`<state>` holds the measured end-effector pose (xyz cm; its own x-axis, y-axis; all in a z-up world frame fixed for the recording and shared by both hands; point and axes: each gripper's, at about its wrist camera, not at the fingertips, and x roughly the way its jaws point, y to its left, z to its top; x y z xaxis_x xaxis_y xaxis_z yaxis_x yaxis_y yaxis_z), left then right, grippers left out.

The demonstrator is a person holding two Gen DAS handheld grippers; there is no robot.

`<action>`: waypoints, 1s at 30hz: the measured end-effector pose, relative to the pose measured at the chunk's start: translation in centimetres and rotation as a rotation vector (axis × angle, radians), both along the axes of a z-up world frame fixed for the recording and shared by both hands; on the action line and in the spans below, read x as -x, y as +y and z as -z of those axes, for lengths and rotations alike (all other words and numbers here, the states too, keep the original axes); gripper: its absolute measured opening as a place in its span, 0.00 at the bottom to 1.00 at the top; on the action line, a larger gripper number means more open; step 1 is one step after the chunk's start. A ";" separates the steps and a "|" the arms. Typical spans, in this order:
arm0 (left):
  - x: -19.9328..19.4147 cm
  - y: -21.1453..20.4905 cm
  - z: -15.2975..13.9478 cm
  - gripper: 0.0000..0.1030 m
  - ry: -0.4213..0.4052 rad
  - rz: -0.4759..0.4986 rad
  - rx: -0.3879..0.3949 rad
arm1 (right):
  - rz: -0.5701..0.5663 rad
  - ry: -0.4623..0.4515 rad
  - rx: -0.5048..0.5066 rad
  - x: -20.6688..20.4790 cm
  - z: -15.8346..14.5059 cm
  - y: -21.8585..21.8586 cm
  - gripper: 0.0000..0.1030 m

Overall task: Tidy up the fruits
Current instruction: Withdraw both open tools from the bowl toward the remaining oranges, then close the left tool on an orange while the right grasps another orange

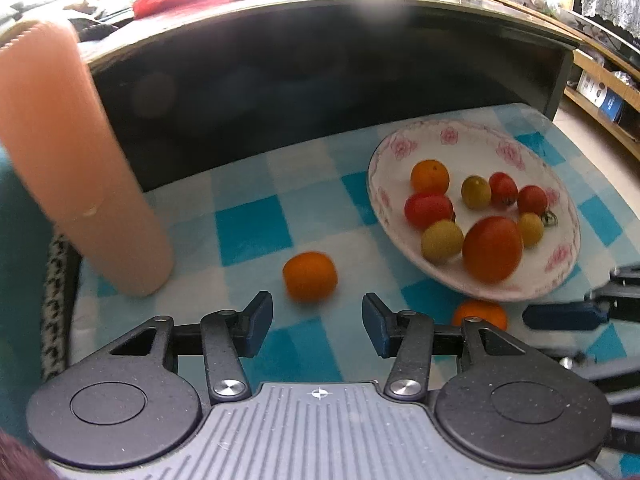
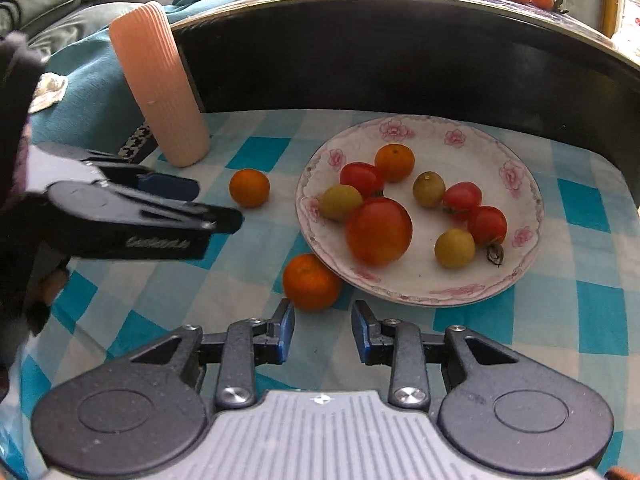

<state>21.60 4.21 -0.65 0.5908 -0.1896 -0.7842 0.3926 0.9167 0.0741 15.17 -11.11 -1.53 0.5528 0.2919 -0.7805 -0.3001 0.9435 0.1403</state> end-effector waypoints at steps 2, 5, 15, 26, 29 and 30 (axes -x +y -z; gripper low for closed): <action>-0.4 -0.3 0.4 0.56 -0.004 0.001 -0.009 | 0.002 -0.001 -0.005 -0.1 0.0 -0.1 0.44; -1.0 -0.6 1.0 0.55 -0.007 -0.005 -0.011 | 0.004 -0.001 -0.006 -0.2 0.1 -0.3 0.44; -1.6 -1.2 1.4 0.41 -0.015 -0.027 -0.018 | 0.008 -0.006 -0.007 -0.2 0.1 -0.8 0.44; 3.7 -0.3 -0.9 0.41 0.030 -0.010 -0.023 | 0.019 -0.007 -0.023 0.0 -0.1 -1.0 0.44; 6.3 -0.2 -1.4 0.41 0.046 0.003 -0.019 | 0.017 -0.011 -0.026 0.1 -0.1 -0.9 0.44; 7.0 -0.2 -1.6 0.41 0.047 0.010 -0.024 | 0.015 -0.006 -0.032 0.2 0.0 -0.9 0.44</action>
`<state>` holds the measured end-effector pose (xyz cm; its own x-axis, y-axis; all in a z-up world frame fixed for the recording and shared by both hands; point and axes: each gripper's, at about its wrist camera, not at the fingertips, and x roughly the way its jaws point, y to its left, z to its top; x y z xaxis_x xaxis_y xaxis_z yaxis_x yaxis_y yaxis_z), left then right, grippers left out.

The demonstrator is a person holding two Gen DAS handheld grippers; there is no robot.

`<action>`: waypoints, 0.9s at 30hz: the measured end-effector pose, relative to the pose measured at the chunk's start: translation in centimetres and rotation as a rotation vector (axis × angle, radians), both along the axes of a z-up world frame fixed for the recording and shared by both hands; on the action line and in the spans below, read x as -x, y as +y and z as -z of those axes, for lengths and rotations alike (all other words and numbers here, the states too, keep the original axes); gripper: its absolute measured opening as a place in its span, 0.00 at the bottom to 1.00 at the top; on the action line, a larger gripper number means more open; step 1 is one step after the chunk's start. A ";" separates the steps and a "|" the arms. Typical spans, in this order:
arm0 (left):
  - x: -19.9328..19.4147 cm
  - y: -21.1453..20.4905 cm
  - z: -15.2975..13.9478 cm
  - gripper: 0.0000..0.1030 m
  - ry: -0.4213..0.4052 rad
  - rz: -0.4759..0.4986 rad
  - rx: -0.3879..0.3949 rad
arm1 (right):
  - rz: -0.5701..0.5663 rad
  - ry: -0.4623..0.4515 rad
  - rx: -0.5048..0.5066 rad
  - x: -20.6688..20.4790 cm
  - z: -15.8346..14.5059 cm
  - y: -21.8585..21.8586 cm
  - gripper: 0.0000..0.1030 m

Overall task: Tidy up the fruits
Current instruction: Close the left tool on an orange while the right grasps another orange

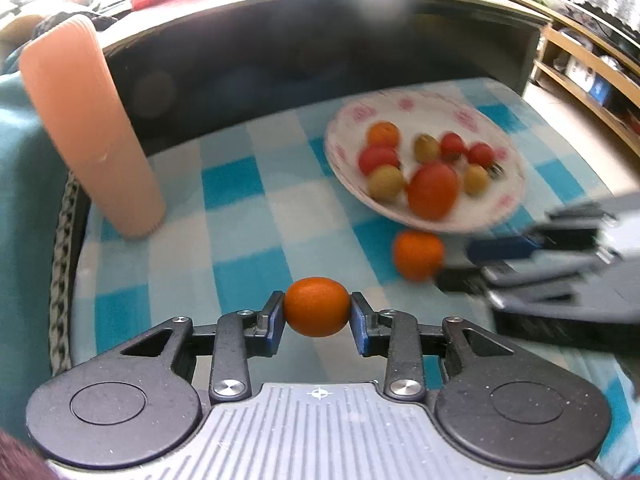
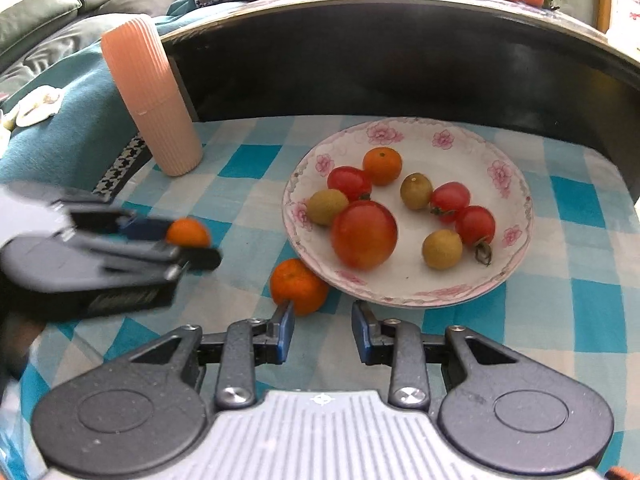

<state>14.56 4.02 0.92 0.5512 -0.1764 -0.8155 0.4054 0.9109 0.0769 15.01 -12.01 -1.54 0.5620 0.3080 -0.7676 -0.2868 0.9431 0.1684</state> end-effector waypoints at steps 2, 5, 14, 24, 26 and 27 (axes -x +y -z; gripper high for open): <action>1.4 -0.1 -0.1 0.41 0.005 0.014 0.001 | -0.002 0.007 -0.005 0.0 0.3 0.2 0.44; 2.2 -0.4 0.5 0.41 0.015 0.034 -0.015 | 0.004 -0.001 -0.011 0.0 0.4 0.5 0.44; 2.3 0.7 1.8 0.41 0.047 0.047 -0.025 | 0.027 -0.012 -0.057 -1.1 1.4 2.4 0.52; 2.7 0.7 2.5 0.41 0.051 0.062 -0.046 | -0.004 -0.070 0.057 0.3 1.5 3.9 0.48; 3.2 0.5 2.3 0.41 0.051 0.069 -0.045 | -0.006 -0.053 0.072 1.1 1.3 3.5 0.48; 3.5 0.4 2.2 0.41 0.050 0.072 -0.043 | -0.008 -0.046 0.079 1.6 1.2 3.2 0.48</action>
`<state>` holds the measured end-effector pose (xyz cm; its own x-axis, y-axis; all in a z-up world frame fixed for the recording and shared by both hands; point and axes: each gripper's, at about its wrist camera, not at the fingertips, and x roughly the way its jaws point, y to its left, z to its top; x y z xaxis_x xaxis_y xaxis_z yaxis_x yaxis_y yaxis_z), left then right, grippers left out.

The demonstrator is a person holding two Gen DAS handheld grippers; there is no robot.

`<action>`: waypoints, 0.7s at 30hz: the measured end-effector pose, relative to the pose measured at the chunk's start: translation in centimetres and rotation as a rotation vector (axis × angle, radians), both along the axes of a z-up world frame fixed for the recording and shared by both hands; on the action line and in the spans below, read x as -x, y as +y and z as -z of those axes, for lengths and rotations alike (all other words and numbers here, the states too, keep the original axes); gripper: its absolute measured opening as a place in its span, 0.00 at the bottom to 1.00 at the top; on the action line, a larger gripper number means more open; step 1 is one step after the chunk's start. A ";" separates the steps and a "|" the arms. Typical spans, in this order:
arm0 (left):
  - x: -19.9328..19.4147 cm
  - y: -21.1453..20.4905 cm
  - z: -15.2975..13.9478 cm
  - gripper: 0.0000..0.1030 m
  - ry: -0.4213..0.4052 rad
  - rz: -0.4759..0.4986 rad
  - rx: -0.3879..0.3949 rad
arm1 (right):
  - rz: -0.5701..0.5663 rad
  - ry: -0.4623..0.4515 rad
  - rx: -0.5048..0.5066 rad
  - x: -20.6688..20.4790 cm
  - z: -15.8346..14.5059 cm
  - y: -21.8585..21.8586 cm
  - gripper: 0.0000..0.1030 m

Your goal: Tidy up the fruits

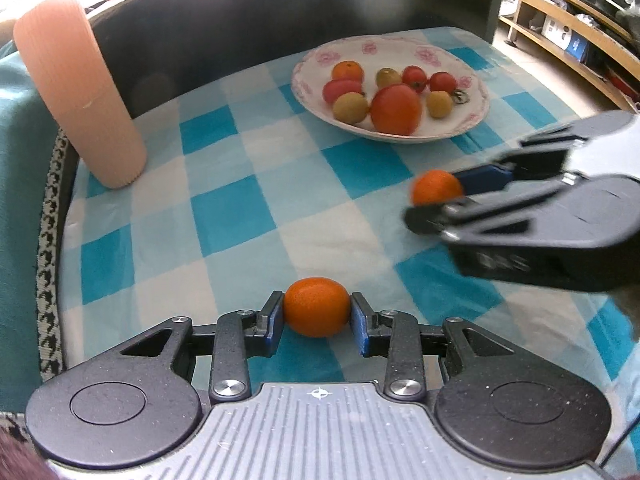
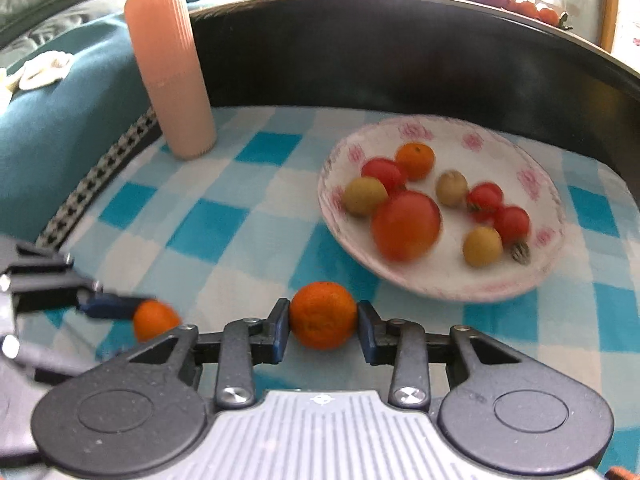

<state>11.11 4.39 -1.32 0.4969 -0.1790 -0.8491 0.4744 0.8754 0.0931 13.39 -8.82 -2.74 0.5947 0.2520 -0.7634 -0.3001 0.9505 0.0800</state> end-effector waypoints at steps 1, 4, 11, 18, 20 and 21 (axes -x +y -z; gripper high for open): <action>0.4 -0.1 -0.1 0.41 -0.002 0.003 0.002 | -0.003 0.007 0.010 0.6 -0.2 -0.3 0.48; 2.1 -0.4 -0.6 0.41 -0.001 0.011 0.022 | -0.016 0.034 0.050 3.1 -0.9 -1.4 0.48; 6.8 -1.7 -0.1 0.41 0.026 0.050 0.015 | -0.027 0.093 0.079 10.4 -1.8 -4.0 0.48; 7.9 -2.9 0.7 0.44 -0.002 0.037 -0.005 | -0.060 0.076 0.139 12.7 0.0 -3.7 0.48; 8.1 -2.9 0.6 0.47 -0.010 0.015 -0.011 | -0.055 0.084 0.120 12.6 -0.1 -4.0 0.48; 8.2 -3.1 0.6 0.48 -0.017 0.010 -0.019 | -0.048 0.090 0.112 12.5 -0.2 -4.2 0.49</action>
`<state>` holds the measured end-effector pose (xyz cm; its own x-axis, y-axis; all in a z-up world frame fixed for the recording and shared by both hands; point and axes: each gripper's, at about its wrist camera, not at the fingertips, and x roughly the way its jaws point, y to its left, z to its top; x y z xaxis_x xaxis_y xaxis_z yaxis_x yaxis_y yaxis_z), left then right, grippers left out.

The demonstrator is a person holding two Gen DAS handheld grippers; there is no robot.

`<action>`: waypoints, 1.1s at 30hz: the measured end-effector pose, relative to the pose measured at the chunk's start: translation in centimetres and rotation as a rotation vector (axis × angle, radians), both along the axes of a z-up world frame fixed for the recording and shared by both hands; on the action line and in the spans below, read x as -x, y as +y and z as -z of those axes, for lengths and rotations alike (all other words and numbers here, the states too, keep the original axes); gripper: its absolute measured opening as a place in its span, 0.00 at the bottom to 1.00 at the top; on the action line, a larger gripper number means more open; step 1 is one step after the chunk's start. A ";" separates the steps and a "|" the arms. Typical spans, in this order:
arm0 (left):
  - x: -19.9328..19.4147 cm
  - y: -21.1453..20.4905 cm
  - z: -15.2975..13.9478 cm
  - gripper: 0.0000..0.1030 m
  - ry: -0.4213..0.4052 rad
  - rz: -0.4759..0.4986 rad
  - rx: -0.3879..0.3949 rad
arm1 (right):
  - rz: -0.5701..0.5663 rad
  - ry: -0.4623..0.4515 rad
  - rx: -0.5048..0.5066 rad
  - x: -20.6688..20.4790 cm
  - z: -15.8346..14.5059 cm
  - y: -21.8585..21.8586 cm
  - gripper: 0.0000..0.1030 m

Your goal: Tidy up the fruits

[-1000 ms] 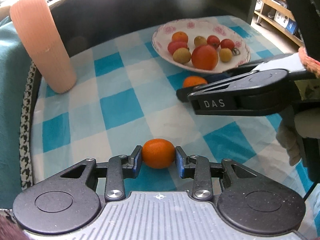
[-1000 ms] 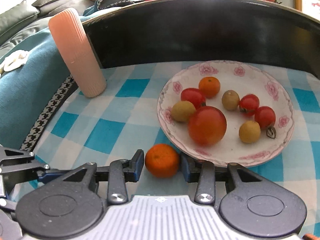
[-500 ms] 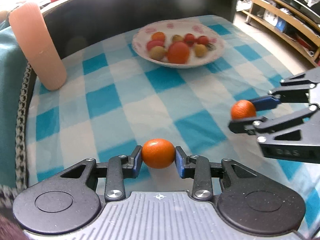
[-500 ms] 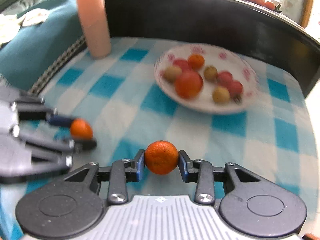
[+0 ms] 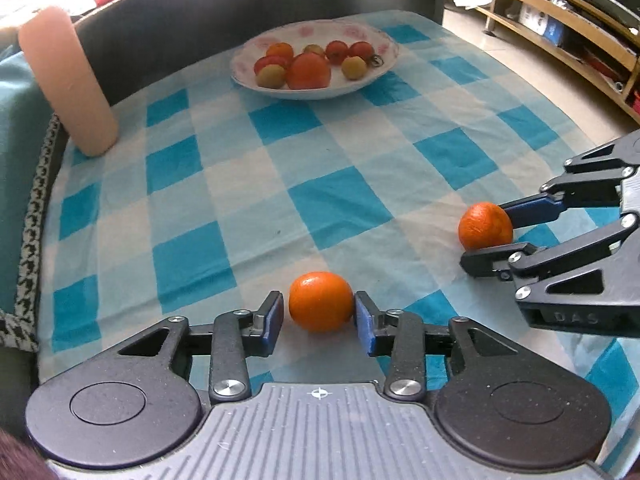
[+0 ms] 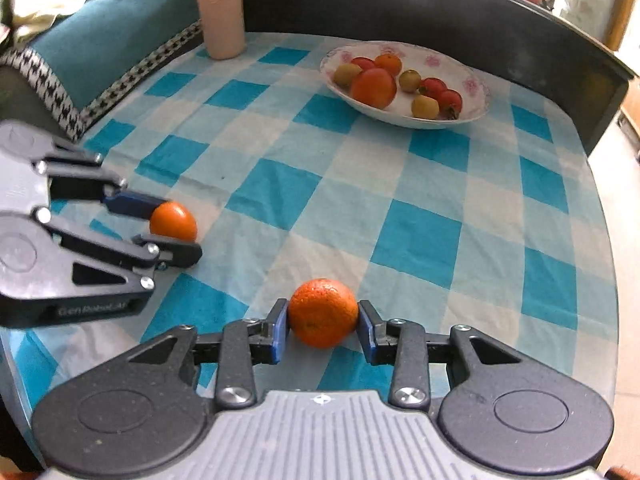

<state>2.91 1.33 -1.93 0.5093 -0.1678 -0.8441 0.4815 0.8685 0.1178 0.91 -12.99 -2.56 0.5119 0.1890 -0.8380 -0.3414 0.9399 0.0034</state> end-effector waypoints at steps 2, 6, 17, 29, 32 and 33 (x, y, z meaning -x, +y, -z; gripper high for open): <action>0.2 -0.3 0.0 0.48 -0.008 -0.006 -0.016 | 0.003 0.015 -0.006 -0.2 -0.2 -0.3 0.49; 0.4 -0.7 -0.7 0.52 -0.026 -0.027 -0.015 | 0.031 0.008 -0.013 0.0 -0.9 -1.0 0.51; 1.1 -0.3 -1.7 0.57 -0.023 -0.087 0.022 | 0.212 -0.064 -0.153 1.5 -5.6 -5.3 0.53; 2.1 0.6 -4.2 0.57 -0.025 -0.154 0.041 | 0.237 -0.104 -0.246 2.2 -8.3 -4.6 0.53; 1.4 0.4 -4.3 0.57 -0.020 -0.157 0.036 | 0.230 -0.104 -0.250 2.7 -8.5 -4.3 0.53; 1.2 0.3 -4.1 0.57 -0.018 -0.153 0.033 | 0.231 -0.103 -0.253 2.7 -8.5 -4.4 0.53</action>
